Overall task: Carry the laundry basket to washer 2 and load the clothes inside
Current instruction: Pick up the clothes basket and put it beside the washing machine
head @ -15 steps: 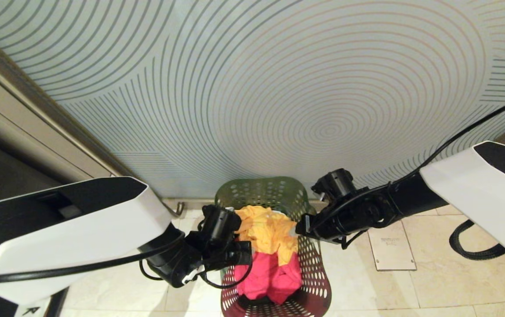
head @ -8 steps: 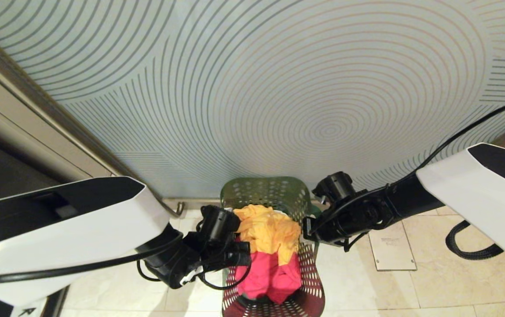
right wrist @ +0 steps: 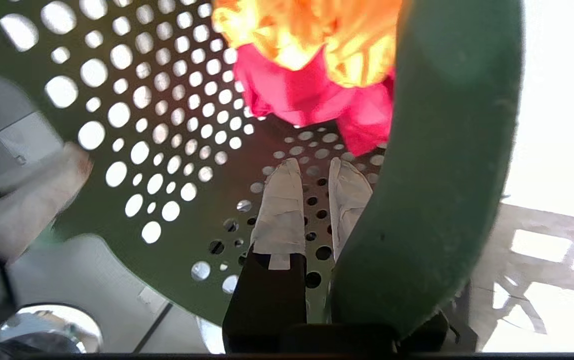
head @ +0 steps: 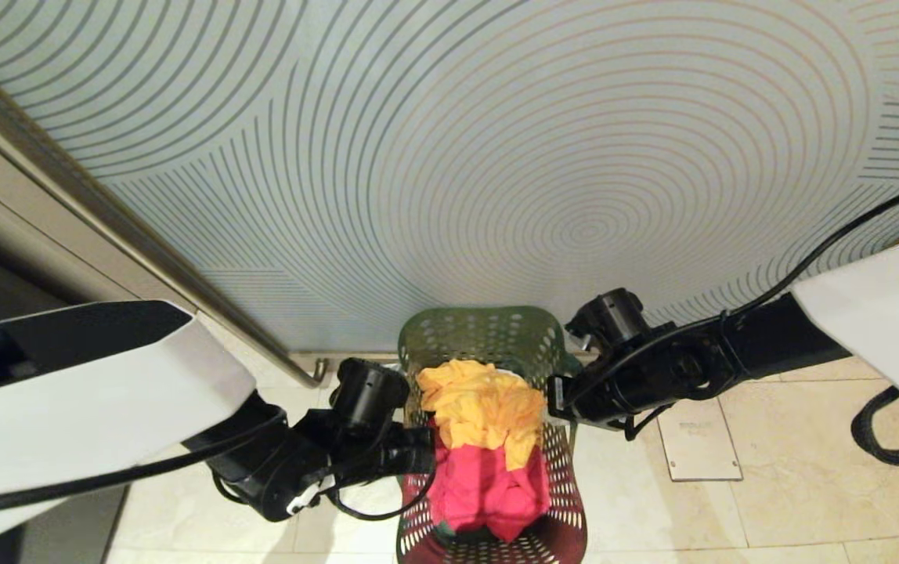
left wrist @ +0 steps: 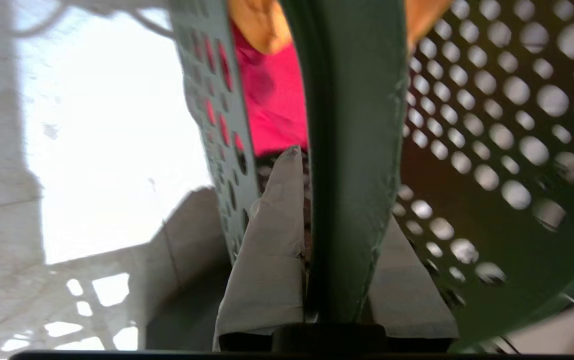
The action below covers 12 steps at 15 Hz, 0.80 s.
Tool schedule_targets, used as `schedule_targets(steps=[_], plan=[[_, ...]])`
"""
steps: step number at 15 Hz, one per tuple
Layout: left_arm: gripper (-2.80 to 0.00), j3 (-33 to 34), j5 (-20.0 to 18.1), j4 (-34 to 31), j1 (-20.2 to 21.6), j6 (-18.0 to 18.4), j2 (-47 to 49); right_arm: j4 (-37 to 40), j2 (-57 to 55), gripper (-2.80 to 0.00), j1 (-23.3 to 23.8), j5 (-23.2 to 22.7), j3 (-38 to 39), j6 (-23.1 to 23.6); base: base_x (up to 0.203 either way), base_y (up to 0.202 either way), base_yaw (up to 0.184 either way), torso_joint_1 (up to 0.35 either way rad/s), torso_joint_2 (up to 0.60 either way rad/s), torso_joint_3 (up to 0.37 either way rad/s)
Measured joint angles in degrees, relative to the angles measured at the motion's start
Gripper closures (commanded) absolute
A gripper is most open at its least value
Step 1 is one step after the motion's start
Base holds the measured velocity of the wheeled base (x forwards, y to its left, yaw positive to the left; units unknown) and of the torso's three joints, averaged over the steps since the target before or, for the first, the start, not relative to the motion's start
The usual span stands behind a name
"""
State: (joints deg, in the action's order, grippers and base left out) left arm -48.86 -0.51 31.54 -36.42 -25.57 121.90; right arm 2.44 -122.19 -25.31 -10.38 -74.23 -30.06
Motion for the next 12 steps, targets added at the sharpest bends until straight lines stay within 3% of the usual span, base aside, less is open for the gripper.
schedule_targets(steps=[5, 10, 12], plan=[[0.00, 5.6, -5.1, -5.9, -0.8, -1.9, -13.2, 1.0, 8.5, 0.00, -3.7, 2.9, 0.8, -5.6, 0.000, 0.000, 0.000, 0.000, 0.00, 0.000], [0.00, 7.3, -10.3, -21.7, -1.4, -2.6, -29.3, 5.2, 19.0, 0.00, -11.0, 6.4, 1.8, -7.0, 0.000, 0.000, 0.000, 0.000, 0.00, 0.000], [0.00, 7.5, -12.2, -28.3, -1.4, -4.8, -35.4, 6.4, 23.2, 0.00, -14.8, 6.9, 2.5, -6.9, 0.000, 0.000, 0.000, 0.000, 0.00, 0.000]])
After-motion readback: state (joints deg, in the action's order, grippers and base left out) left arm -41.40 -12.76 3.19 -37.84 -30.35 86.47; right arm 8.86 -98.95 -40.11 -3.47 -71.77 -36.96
